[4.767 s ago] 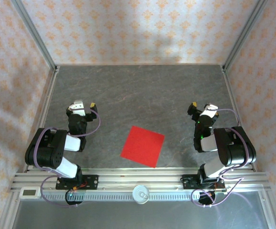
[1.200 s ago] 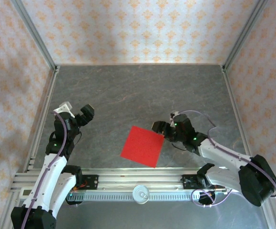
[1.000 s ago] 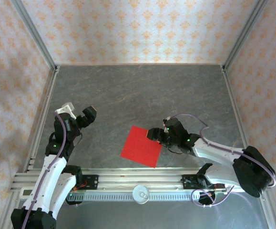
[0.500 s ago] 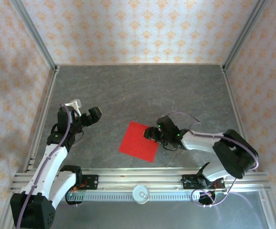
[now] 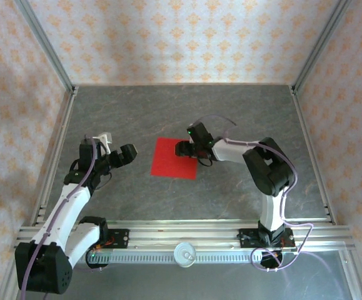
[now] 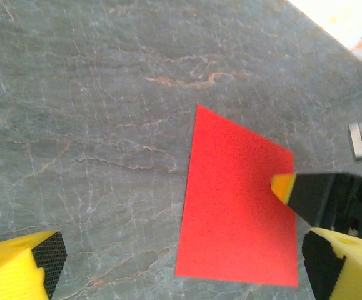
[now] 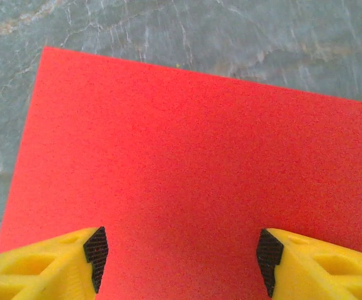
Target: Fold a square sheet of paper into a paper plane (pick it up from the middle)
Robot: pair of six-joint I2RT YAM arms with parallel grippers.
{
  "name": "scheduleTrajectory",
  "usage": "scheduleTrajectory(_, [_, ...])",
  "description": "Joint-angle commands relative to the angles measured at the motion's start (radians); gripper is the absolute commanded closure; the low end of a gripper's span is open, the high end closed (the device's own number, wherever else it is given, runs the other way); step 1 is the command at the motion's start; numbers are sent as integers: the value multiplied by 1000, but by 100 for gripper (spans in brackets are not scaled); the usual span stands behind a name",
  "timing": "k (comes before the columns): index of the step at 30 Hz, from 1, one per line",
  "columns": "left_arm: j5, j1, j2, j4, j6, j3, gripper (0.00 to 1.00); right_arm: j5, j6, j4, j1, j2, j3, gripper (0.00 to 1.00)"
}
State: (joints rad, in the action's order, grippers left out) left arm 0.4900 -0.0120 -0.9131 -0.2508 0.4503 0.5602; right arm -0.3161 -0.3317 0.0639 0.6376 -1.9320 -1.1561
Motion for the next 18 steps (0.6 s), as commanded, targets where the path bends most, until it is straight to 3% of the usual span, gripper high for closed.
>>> scheduleTrajectory(1, [44, 5, -23, -9, -11, 16, 1, 49, 107, 213, -6, -12, -73, 31])
scheduleTrajectory(3, [52, 6, -30, -8, 2, 14, 1, -23, 54, 166, -7, 48, -71, 30])
scheduleTrajectory(7, [65, 6, -3, 7, 25, -19, 1, -252, -176, -130, 13, 133, 94, 31])
scheduleTrajectory(13, [74, 6, 45, 88, 80, -82, 1, -234, -262, -201, 37, 165, 269, 34])
scheduleTrajectory(18, [126, 3, -11, 175, 133, -87, 1, -176, -186, -102, 30, 143, 278, 37])
